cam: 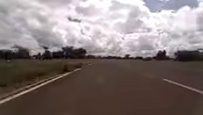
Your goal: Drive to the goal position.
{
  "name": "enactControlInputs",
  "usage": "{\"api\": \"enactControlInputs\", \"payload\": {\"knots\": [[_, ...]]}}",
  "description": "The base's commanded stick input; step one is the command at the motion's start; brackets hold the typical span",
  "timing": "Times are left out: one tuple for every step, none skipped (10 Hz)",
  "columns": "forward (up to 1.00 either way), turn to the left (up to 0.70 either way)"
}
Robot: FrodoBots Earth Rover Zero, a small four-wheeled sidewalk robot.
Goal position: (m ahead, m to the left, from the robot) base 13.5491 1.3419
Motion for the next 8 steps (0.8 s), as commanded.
{"api": "enactControlInputs", "payload": {"knots": [[1.00, 0.00], [1.00, 0.00], [1.00, 0.00], [1.00, 0.00], [1.00, 0.00], [1.00, 0.00], [1.00, 0.00], [1.00, 0.00]]}}
